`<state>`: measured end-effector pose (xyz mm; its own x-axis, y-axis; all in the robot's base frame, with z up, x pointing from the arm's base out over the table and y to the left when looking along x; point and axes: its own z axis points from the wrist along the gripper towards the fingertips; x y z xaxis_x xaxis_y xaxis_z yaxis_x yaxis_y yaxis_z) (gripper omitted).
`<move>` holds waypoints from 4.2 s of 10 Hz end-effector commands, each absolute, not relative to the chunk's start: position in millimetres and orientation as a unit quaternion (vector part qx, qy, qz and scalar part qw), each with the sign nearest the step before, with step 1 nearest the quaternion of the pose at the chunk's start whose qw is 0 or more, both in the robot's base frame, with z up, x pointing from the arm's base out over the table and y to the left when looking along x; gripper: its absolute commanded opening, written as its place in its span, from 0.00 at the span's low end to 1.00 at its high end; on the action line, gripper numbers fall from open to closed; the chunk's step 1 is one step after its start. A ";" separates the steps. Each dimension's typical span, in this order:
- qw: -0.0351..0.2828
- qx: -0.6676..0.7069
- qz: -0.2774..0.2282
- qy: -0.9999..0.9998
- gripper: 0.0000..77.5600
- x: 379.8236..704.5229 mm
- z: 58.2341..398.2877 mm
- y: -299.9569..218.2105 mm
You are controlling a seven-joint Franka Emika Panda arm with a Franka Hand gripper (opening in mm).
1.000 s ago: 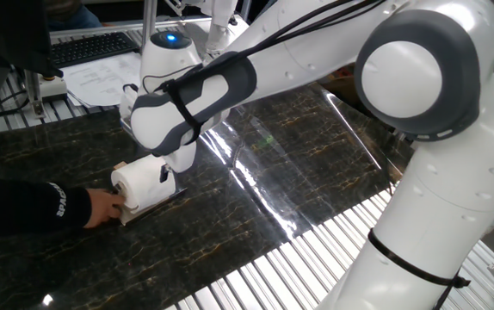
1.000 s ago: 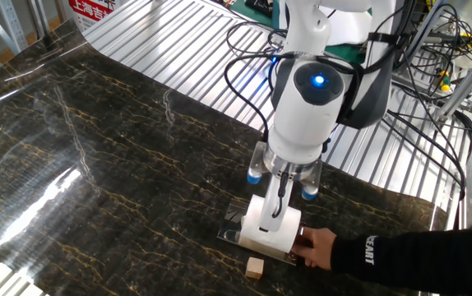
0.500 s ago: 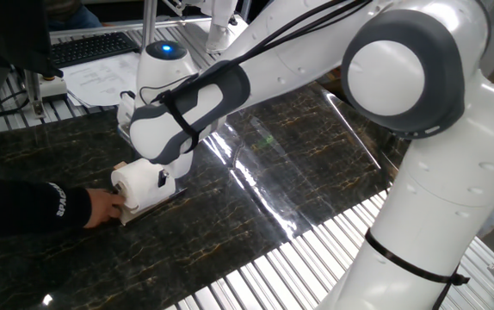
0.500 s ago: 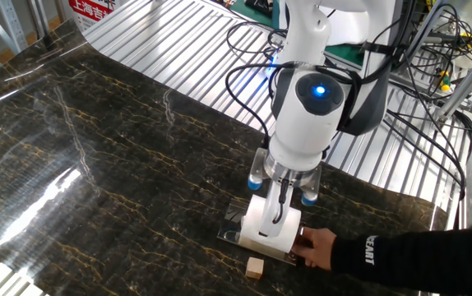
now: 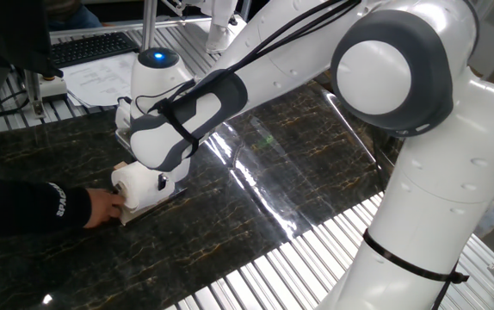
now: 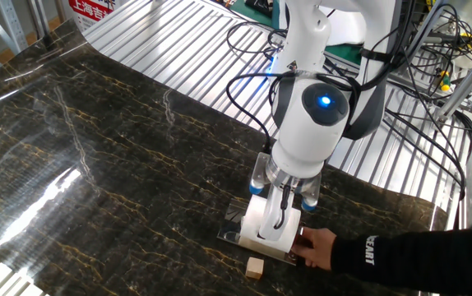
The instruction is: Take the roll of paper down from the shelf
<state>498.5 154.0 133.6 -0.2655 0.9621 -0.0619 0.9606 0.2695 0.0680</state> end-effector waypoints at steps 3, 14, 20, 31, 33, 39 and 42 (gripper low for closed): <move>0.043 0.591 0.006 0.805 1.00 498.9 134.2 154.0; 0.041 0.587 0.004 0.808 0.02 498.9 134.6 154.0; 0.034 0.524 0.000 0.851 0.02 497.9 174.8 136.6; 0.026 0.194 -0.016 0.981 0.02 513.8 197.1 84.8; 0.018 0.139 -0.019 0.990 0.02 521.3 202.6 75.0; -0.001 0.036 -0.034 0.999 0.02 543.4 217.2 60.1; -0.013 -0.025 -0.041 0.999 0.02 550.8 219.9 51.7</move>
<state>522.2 84.2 198.8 -0.9351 0.3529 -0.0310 0.3538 0.9349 -0.0294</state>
